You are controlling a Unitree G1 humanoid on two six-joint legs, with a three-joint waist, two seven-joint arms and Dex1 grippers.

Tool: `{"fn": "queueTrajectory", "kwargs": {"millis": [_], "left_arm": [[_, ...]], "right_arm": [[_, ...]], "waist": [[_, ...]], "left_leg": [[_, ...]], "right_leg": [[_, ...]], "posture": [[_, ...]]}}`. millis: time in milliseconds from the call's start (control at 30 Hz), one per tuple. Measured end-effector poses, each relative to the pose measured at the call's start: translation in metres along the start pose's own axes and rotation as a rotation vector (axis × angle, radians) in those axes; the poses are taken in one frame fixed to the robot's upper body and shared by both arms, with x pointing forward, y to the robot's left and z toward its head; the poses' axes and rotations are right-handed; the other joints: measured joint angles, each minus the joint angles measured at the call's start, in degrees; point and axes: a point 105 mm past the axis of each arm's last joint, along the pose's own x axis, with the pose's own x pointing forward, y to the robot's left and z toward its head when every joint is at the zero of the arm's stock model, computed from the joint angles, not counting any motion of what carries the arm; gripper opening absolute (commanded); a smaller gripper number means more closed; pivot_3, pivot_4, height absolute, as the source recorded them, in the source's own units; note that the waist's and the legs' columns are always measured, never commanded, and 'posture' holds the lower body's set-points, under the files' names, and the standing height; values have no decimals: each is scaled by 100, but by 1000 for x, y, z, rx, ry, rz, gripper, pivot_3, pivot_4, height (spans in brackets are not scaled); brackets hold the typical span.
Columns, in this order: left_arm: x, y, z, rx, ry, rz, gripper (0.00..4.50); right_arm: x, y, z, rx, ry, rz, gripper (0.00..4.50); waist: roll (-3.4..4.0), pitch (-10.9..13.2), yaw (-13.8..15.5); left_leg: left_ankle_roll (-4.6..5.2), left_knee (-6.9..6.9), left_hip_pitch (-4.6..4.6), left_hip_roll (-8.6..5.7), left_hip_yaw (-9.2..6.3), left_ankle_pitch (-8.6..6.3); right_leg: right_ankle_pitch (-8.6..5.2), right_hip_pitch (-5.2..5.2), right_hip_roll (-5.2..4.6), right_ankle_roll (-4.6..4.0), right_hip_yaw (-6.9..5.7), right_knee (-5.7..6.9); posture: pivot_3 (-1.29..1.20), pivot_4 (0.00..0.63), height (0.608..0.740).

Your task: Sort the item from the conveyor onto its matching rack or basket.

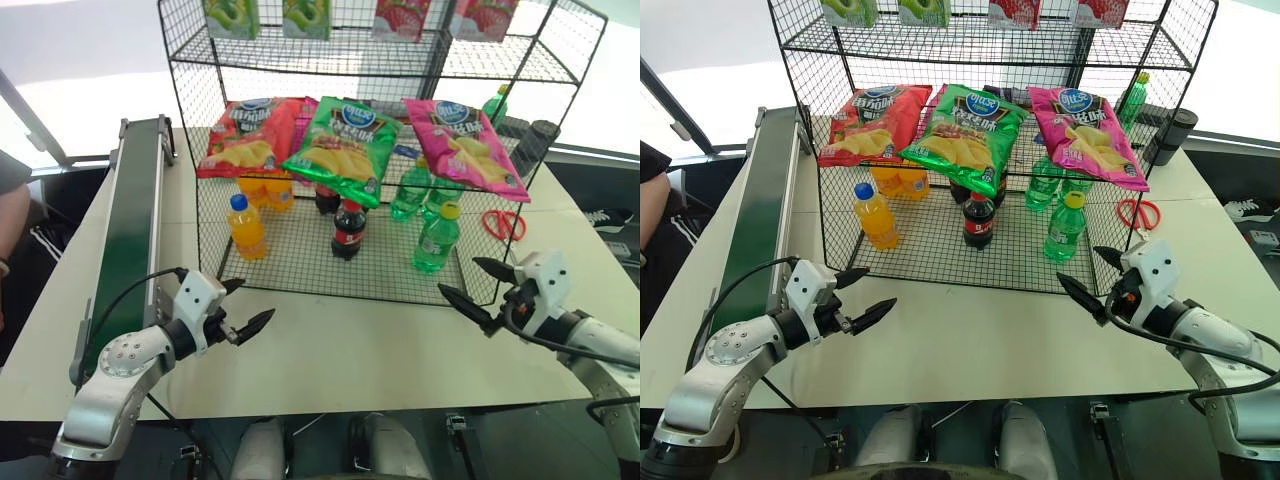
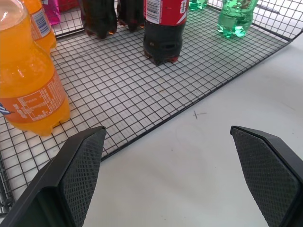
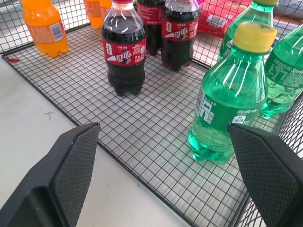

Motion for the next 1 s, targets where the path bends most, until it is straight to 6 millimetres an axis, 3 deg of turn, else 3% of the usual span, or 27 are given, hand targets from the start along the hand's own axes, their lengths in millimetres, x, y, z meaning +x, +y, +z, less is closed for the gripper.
{"fn": "queueTrajectory", "kwargs": {"millis": [1000], "left_arm": [[1,8,-7,20,13,61,4500]], "right_arm": [[1,-6,-11,-14,10,-23,4480]], "waist": [[0,0,1]], "left_leg": [[0,0,0,0,1,0]], "right_leg": [[0,1,1,0,0,1]], "posture": [[0,150,736]]}}
